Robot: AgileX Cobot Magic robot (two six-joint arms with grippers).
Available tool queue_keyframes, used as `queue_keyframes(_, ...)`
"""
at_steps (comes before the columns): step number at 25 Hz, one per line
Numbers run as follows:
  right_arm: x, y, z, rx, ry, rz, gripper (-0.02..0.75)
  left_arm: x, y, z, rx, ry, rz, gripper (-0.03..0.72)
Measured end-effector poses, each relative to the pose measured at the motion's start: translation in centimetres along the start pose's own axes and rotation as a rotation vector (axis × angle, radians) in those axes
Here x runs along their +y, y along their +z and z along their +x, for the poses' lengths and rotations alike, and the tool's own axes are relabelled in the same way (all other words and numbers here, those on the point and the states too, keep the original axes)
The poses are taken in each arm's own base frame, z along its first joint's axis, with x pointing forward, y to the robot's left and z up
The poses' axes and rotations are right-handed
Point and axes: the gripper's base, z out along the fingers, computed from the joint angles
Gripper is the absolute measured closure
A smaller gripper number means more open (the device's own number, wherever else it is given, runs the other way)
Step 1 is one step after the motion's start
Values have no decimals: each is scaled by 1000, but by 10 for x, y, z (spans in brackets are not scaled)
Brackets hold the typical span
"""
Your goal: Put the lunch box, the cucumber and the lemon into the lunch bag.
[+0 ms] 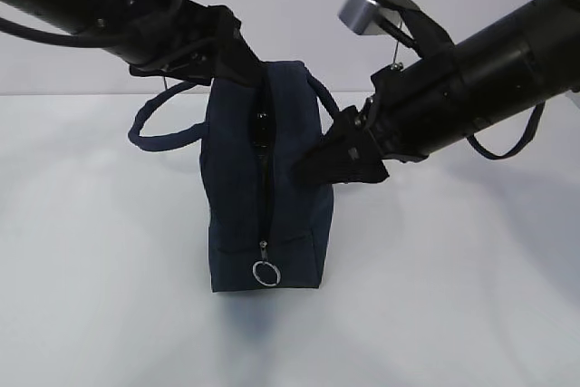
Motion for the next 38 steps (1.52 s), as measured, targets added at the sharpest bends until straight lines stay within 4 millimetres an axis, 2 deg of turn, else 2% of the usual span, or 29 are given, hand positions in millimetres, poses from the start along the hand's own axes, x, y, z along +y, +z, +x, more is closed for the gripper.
queue_keyframes(5,0,2,4,-6,5,-3,349,-12,-7,20,-82,43,-16,202)
queue_keyframes(11,6,-8,2,-47,-2,29,350,-1,-8,58,-102,-6,-65,202)
queue_keyframes(19,17,-11,33,-106,14,52,349,-11,-11,85,-156,24,-70,202)
queue_keyframes(25,19,-2,56,-142,50,19,349,3,-2,114,-151,-20,-130,202)
queue_keyframes(30,19,4,69,-189,50,11,349,6,-3,112,-214,-24,-158,202)
queue_keyframes(38,13,15,77,-222,78,5,349,6,3,116,-192,-73,-154,202)
